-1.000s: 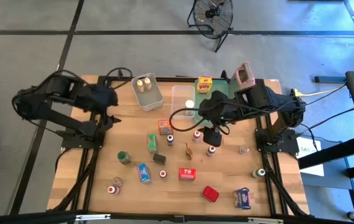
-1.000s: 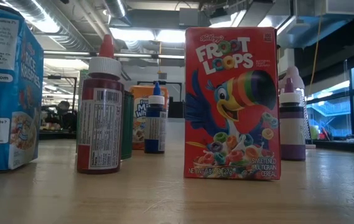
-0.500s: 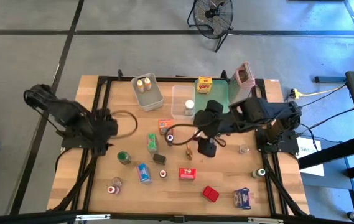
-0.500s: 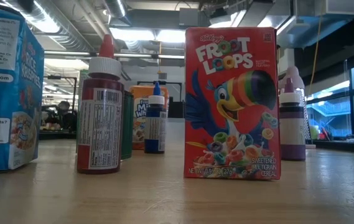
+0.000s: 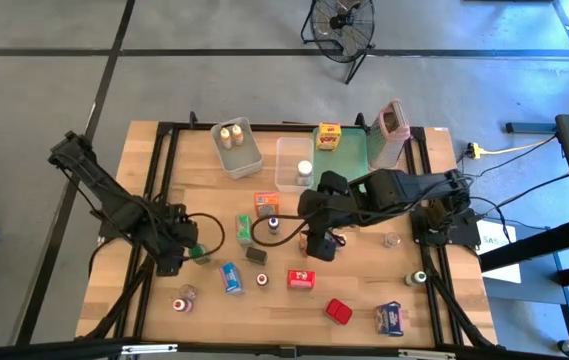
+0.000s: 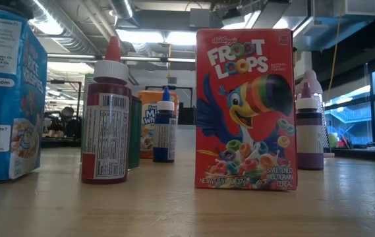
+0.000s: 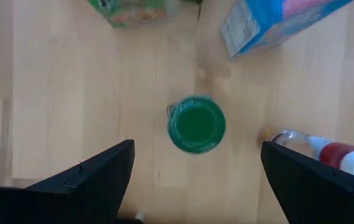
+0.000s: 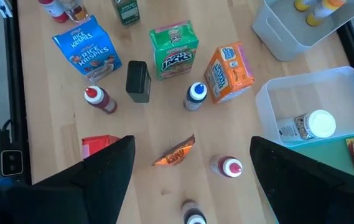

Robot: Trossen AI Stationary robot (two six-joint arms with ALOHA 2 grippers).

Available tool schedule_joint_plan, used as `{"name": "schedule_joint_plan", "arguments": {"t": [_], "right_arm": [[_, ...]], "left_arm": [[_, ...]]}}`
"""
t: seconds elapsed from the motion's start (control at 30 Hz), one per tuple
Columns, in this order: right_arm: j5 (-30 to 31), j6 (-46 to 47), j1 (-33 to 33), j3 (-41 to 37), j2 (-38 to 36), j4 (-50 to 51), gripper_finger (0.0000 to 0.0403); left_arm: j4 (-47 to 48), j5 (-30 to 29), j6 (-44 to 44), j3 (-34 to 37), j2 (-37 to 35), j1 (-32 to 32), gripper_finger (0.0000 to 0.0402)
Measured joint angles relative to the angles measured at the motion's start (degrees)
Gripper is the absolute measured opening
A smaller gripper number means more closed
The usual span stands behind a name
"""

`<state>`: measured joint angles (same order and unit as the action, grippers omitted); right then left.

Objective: Pick & Place Kitchen Items
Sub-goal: Put the green seasoning bottle into the white bin

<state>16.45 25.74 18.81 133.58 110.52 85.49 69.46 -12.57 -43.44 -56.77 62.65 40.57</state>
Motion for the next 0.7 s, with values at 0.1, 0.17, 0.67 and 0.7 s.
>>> {"name": "schedule_joint_plan", "arguments": {"t": [0.1,0.17,0.67,0.7], "right_arm": [[0.0,0.0,0.0,0.0,0.5,0.0,0.0321],[0.0,0.5,0.0,0.0,0.5,0.0,0.0321],[-0.2,0.9,0.0,0.0,0.5,-0.1,0.0321],[-0.2,0.9,0.0,0.0,0.5,-0.1,0.0321]], "left_arm": [[-2.2,0.6,-0.4,2.5,0.0,0.0,0.0345],[-3.3,0.9,-1.0,4.0,0.0,0.0,0.0345],[-12.9,-0.3,-2.6,11.5,0.0,-0.3,0.0345],[-12.9,-0.8,-2.9,11.8,0.0,-0.3,0.0345]]}}
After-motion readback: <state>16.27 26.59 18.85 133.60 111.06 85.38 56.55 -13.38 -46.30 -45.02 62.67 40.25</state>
